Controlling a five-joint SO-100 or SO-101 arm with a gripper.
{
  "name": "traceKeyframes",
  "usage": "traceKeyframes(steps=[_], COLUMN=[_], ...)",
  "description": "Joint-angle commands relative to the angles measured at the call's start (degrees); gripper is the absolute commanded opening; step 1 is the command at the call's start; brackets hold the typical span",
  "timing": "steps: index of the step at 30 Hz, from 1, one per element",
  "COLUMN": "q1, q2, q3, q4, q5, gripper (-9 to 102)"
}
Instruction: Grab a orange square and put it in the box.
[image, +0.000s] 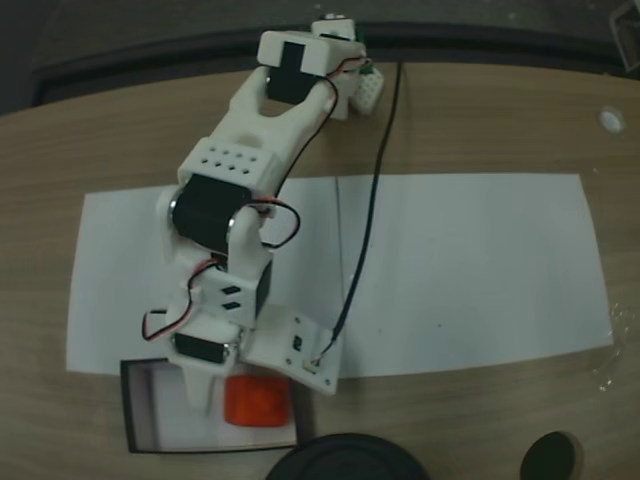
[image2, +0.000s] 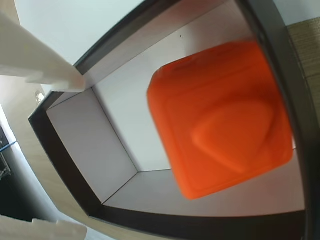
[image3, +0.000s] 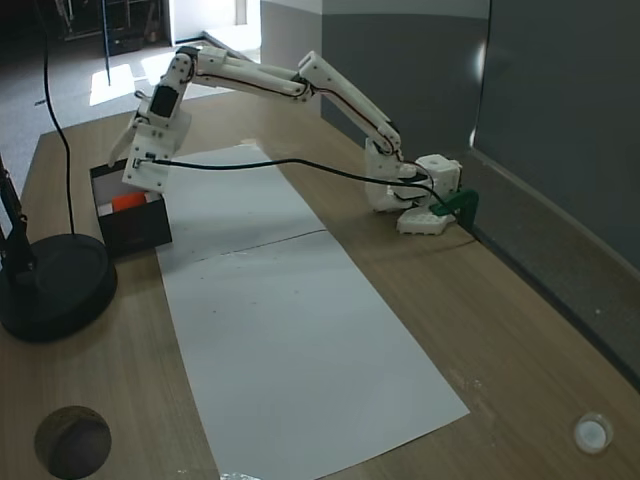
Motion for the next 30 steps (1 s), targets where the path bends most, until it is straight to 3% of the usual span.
traceKeyframes(steps=[1, 4, 11, 17, 23, 30], q1=[-0.6, -1.5, -7.9, -14.1, -17.7, -16.3], q2=[9.2, 15.6, 36.6, 60.1, 82.6, 105.6], q3=[-3.7, -3.7, -2.7, 7.5, 32.7, 63.1], q4=[2.2, 7.4, 19.1, 19.0, 18.0, 7.6], q5=[0.0, -0.5, -0.3, 4.1, 4.5, 4.9], gripper=[14, 0, 0, 0, 0, 0])
